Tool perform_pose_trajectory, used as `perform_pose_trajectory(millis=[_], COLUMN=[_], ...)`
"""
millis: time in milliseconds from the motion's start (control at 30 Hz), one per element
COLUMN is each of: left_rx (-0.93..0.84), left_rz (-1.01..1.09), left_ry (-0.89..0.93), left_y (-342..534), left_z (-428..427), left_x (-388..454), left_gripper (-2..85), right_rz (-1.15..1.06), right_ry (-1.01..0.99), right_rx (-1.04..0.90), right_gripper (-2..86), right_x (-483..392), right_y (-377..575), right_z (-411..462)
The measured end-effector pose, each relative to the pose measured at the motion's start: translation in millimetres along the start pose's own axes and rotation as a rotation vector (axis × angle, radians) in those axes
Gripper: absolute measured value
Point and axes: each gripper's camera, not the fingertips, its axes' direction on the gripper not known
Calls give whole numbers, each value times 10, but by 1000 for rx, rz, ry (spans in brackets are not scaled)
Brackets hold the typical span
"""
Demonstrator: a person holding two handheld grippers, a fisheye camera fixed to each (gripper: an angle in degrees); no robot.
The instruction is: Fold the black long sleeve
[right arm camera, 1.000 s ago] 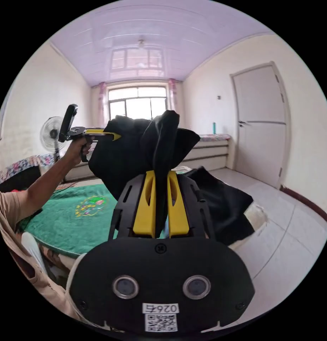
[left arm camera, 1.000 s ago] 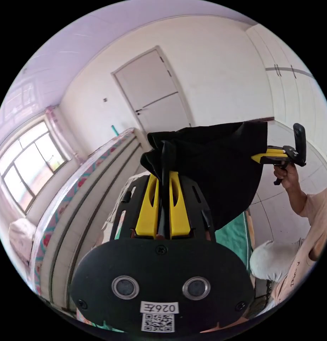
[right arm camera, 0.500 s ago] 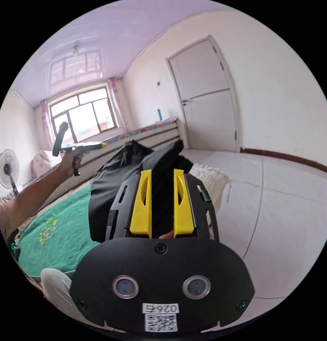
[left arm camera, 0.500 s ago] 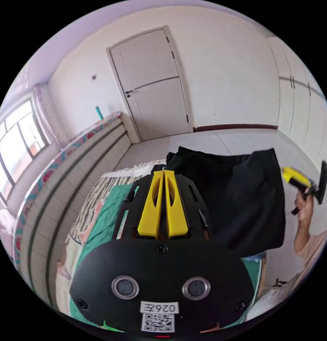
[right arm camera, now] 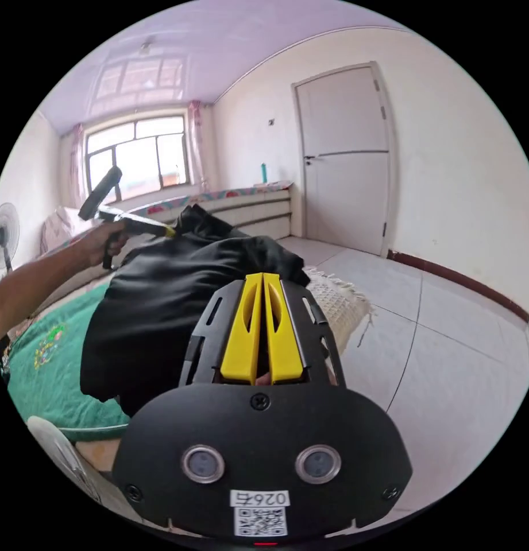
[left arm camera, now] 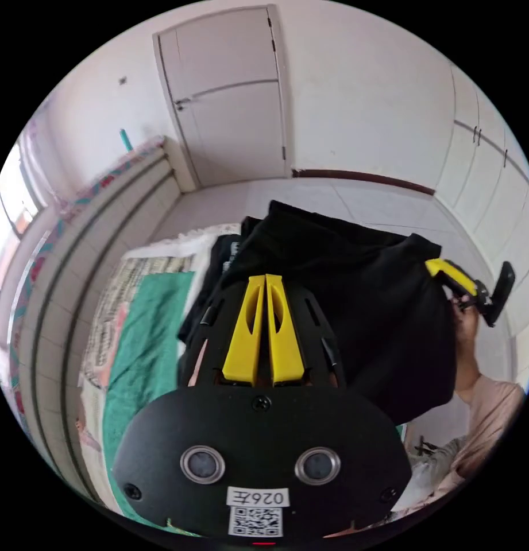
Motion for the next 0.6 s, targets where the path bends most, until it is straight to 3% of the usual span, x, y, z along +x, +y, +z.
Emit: perform_pose_trajectory(millis=[67,233,400,500,600], left_rx=[104,160,183,222,201], left_rz=[28,76,-25,-165,-328], left_ry=[-185,-298,-335,-479,-796], left_y=[428,1728,3412,4556,5740], left_z=[-358,-1095,-1888,-2447,-2914], left_x=[351,1361,2507,3332,4261], left_gripper=[-7,-7,-7,-5,2], right_rz=[69,4,-111,-241,-412], right_ry=[60,27,-104,-214,-353], right_rx=[117,261,399,352,266], right_gripper=[-9,-10,-9,-10,-10], right_x=[104,-39,-497,-958,-1574], right_y=[12,7,-295,-856,-1551], right_z=[-389,-1137,-1729,-1943,-2011])
